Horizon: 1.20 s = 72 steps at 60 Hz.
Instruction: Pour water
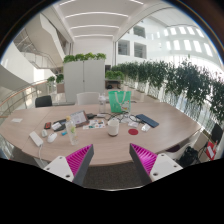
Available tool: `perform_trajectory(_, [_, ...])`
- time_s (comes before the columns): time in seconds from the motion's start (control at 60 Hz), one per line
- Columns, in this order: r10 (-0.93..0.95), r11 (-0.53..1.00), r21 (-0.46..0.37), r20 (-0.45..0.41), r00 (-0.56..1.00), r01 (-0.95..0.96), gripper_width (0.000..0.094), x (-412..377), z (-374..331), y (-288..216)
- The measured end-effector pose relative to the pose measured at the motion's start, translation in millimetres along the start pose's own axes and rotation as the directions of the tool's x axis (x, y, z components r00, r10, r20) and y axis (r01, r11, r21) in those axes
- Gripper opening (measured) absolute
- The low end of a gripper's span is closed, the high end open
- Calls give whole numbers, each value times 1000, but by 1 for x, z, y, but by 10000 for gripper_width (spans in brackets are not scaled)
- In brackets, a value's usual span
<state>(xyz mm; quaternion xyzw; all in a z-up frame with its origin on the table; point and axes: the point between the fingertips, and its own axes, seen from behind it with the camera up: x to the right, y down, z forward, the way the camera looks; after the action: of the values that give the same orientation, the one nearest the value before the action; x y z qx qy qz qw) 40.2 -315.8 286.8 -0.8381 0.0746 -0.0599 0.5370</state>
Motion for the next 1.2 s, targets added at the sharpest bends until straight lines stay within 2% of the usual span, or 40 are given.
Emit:
perform_trajectory(0.167, [-12, 999, 42, 76, 997, 9, 818, -44, 5, 9])
perform_trajectory(0.317, [-27, 997, 71, 198, 980, 13, 822, -102, 41, 32])
perform_trajectory(0.4, [-62, 993, 113, 261, 963, 33, 821, -145, 75, 39])
perform_trajectory(0.5, [-133, 983, 163, 292, 947, 88, 821, -191, 134, 42])
perform_trajectory(0.6, [-126, 983, 172, 336, 933, 70, 821, -239, 202, 45])
perform_trajectory(0.85, [-142, 976, 203, 283, 949, 85, 827, -282, 347, 41])
perform_trajectory(0.9, [-128, 977, 202, 297, 946, 68, 825, -288, 365, 40])
perform_trajectory(0.933, [-121, 979, 195, 318, 940, 60, 741, -294, 374, 40])
perform_trajectory(0.967, [-118, 982, 178, 338, 934, 60, 518, -300, 383, 44])
perform_trajectory(1.0, [-110, 980, 194, 336, 935, 45, 525, -301, 388, 38])
perform_trajectory(1.117, [-160, 966, 247, 338, 927, 77, 444, -308, 399, 33])
perform_trajectory(1.2, [-115, 980, 193, 344, 932, 49, 360, -307, 404, 33])
